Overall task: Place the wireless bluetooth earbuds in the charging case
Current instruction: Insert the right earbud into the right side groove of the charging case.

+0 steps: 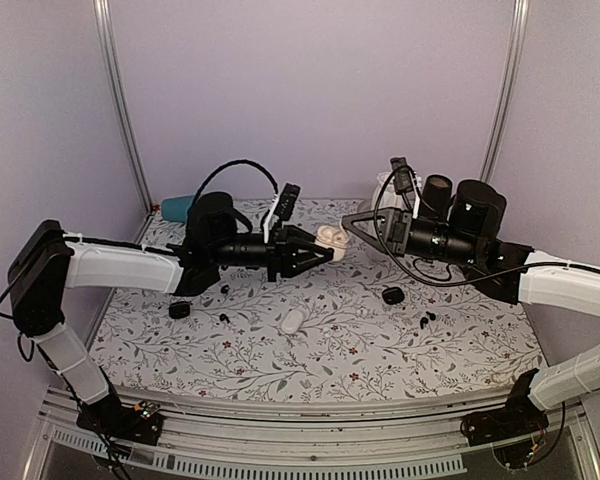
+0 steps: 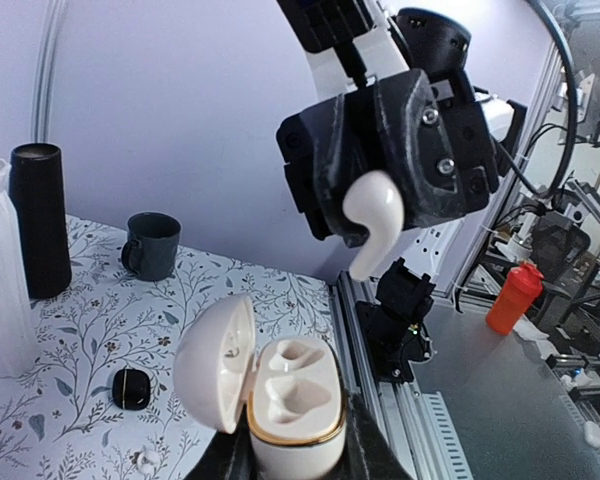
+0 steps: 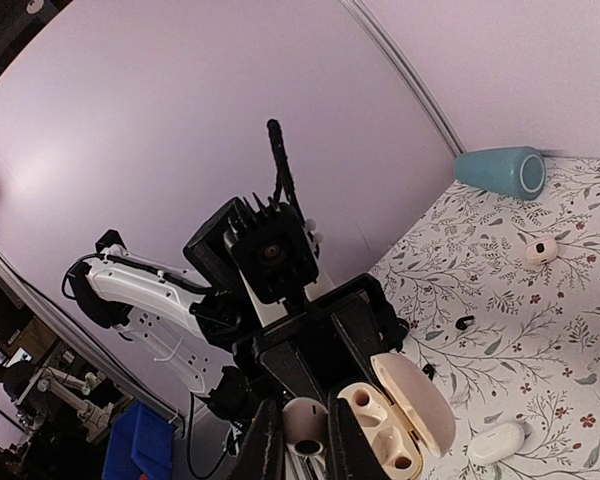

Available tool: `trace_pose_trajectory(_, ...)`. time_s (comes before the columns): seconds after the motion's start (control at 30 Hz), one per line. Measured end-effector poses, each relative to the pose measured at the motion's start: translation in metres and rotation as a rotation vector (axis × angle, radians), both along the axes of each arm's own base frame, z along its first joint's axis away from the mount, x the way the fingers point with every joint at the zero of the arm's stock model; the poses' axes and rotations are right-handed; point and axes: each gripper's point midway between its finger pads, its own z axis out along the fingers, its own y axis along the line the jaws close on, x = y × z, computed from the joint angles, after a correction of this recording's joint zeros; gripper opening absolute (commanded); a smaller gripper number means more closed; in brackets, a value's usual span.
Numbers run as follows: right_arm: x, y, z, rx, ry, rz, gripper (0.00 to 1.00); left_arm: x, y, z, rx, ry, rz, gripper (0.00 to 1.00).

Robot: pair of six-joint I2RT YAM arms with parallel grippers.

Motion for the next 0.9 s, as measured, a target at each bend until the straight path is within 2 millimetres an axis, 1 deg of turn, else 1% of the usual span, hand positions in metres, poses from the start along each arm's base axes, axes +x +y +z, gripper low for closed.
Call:
trace_pose_trajectory(0.13, 0.003, 0.002, 0.005, 0.028, -0.007, -0.033, 0.04, -0.005, 0.000, -0.003, -0.005, -0.015, 0.029, 0.00)
trace_pose_trajectory(0.23, 0.004, 0.003, 0.013, 0.057, -0.022, -0.053, 0.04, -0.009, 0.002, 0.001, -0.025, -0.037, 0.060, 0.00)
trace_pose_trajectory(0.53, 0.006, 0.001, 0.026, 0.100, -0.053, -0.091, 0.04, -0.006, 0.009, 0.028, -0.122, -0.113, 0.191, 0.00)
trace_pose_trajectory(0.57, 0.006, 0.002, 0.027, 0.104, -0.055, -0.091, 0.04, -0.005, 0.010, 0.034, -0.139, -0.131, 0.212, 0.00)
trace_pose_trajectory(0.7, 0.003, 0.004, 0.030, 0.113, -0.062, -0.081, 0.05, -0.006, 0.012, 0.046, -0.172, -0.175, 0.245, 0.00)
trace_pose_trajectory(0.77, 0.001, 0.005, 0.031, 0.118, -0.065, -0.078, 0.04, -0.006, 0.012, 0.051, -0.184, -0.198, 0.259, 0.00)
trace_pose_trajectory(0.9, 0.002, 0.005, 0.033, 0.128, -0.066, -0.082, 0.05, -0.006, 0.012, 0.052, -0.186, -0.229, 0.278, 0.00)
